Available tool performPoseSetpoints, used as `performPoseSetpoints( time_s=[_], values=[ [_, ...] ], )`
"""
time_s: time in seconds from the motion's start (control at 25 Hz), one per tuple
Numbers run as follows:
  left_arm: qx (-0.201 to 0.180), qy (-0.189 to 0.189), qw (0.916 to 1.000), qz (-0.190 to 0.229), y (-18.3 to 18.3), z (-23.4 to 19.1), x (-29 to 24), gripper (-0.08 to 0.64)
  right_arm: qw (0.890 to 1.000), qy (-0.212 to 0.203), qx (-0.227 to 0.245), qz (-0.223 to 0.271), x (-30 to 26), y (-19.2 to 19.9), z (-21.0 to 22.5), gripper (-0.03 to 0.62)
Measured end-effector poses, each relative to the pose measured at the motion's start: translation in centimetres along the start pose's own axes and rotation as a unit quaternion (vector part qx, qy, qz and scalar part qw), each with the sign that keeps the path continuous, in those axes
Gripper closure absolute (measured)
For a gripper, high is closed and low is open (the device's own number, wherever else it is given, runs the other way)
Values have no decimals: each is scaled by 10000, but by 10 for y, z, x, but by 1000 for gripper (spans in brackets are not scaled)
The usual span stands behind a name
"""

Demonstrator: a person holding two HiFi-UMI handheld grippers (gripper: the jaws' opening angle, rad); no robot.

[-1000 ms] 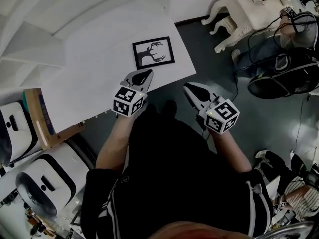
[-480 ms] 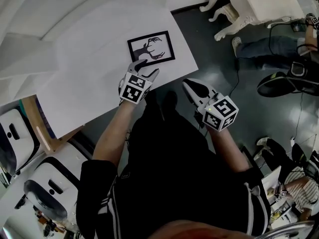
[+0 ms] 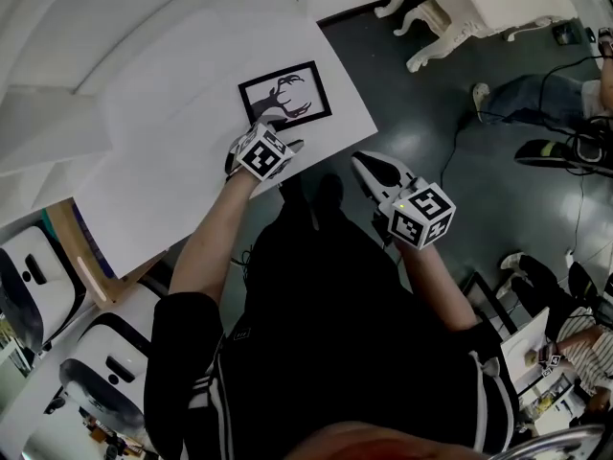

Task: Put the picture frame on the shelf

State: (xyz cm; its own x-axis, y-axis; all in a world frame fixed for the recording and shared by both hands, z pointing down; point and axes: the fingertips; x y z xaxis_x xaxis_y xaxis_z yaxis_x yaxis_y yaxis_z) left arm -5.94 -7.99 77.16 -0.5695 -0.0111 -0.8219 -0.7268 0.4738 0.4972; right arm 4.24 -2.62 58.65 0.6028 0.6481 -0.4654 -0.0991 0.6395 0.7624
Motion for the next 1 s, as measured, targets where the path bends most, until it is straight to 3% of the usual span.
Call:
performPoseSetpoints(
  time_s=[0.4,0.6,1.0],
  values=[
    [-182,93,9994,-285,4,14,-7,304,9999,62,-155,-13,7,10,1,570],
    [-81,60,9998,-191,2,14,-11,302,9998,70,-141,-97,8,21,-1,571],
    [-15,428,9987,-262,28,74,-8,302,9999,53,-128,-93,22,32,-8,571]
  ],
)
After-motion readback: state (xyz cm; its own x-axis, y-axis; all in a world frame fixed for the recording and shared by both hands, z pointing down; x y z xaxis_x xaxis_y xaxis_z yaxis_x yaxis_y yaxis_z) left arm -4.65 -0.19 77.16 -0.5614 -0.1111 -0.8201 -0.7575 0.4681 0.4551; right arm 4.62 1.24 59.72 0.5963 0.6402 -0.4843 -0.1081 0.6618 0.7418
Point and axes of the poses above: the fingertips, and each gripper's own axes: x backward along the fingers, z to its right, y out of its underside, and after that the axes turned 8 degrees about y, right-handed
